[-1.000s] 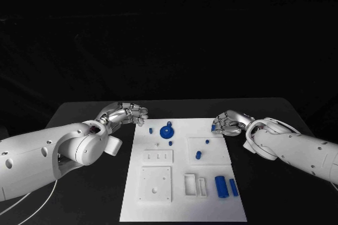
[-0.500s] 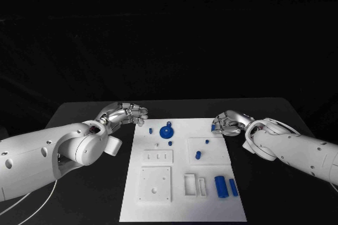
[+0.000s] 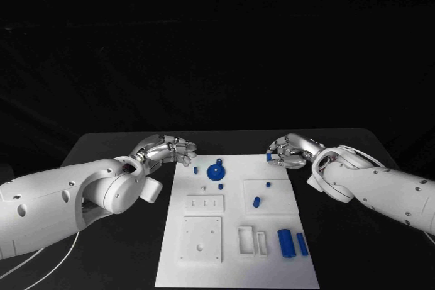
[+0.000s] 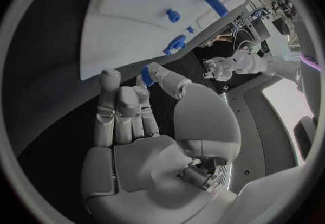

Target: Assemble the parts on the task board

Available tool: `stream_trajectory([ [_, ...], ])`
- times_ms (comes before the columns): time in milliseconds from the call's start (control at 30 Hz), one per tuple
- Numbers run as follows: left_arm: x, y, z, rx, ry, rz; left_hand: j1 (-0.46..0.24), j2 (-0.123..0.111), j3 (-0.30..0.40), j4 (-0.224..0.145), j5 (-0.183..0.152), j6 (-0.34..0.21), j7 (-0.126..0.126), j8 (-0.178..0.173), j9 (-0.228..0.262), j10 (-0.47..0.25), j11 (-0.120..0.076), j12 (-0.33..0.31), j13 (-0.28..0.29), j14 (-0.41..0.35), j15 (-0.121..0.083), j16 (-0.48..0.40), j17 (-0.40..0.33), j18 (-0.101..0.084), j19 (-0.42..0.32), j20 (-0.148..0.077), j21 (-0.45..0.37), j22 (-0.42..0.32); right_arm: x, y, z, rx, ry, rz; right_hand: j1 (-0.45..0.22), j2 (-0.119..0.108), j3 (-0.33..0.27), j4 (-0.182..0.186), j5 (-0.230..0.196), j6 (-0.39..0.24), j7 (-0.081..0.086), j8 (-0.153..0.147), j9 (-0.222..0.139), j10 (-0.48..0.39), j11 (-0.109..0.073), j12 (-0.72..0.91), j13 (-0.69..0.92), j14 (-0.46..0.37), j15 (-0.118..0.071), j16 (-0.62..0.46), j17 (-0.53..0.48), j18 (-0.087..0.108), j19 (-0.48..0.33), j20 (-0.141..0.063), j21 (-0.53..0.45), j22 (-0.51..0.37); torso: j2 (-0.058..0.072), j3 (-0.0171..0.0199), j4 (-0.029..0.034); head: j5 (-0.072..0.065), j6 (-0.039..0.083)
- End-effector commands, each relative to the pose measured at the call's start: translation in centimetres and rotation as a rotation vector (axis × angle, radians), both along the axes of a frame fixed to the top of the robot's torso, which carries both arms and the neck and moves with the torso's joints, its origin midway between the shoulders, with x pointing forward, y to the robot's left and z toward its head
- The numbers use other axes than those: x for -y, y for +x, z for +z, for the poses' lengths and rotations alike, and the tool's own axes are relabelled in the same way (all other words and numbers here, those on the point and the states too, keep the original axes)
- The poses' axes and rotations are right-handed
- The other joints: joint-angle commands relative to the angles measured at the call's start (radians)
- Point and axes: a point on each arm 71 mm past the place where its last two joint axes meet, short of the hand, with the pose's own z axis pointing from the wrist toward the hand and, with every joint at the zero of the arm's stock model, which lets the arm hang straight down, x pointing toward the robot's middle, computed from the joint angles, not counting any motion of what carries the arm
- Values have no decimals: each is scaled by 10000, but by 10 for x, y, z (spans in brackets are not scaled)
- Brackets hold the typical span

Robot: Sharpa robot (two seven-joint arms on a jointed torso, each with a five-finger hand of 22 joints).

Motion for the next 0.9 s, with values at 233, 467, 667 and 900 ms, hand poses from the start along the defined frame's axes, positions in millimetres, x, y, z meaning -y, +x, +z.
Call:
stream_trajectory([
  [233, 18, 3, -4, -918, 1473, -657, -597, -251, -40, 515, -200, 69, -26, -111, 110, 180, -70, -72, 137, 47, -52, 158, -4, 177, 23, -50, 125, 186, -42, -7, 18, 39, -839, 418, 87, 15, 109, -24, 54, 467, 239, 79, 433, 63, -59, -57, -10, 51, -34, -25, 21, 239, 117, 2, 63, 177, -195, -38, -22, 90, 49],
  [467, 31, 5, 4, -1248, 2611, -1278, -1379, -606, -96, 1381, -827, 451, -184, -89, 255, 552, -256, 13, 346, 341, -229, 422, 56, 241, 274, -214, 290, 191, -76, -17, 22, -116, -1109, 941, 74, 19, 123, -38, 49, 481, 237, 83, 447, 75, -60, -54, -7, 57, -33, -23, 26, 239, 121, 8, 67, 179, -408, -95, 5, 242, -36],
  [667, 41, 6, 4, -1714, 3105, -1227, -1807, -804, -170, 1828, -872, 533, -216, -116, 292, 608, -281, -7, 401, 351, -263, 489, 75, 252, 299, -255, 324, 183, -103, -21, 22, -221, -1271, 1192, 64, 39, 141, -56, 53, 489, 235, 84, 459, 85, -61, -52, -4, 61, -34, -21, 29, 239, 125, 14, 71, 181, -516, -108, 44, 374, -111],
  [900, 46, 6, 0, -2276, 3093, -1186, -1809, -1522, 295, 2539, -867, 71, 0, -463, 128, 296, -113, -255, 392, 63, -131, 340, -11, 249, 110, -142, 198, 129, -129, -26, 22, -201, -1594, 1389, 54, 60, 163, -81, 63, 482, 237, 74, 467, 86, -60, -55, -2, 61, -35, -24, 31, 239, 120, 17, 68, 179, -555, -104, 41, 470, -150],
])
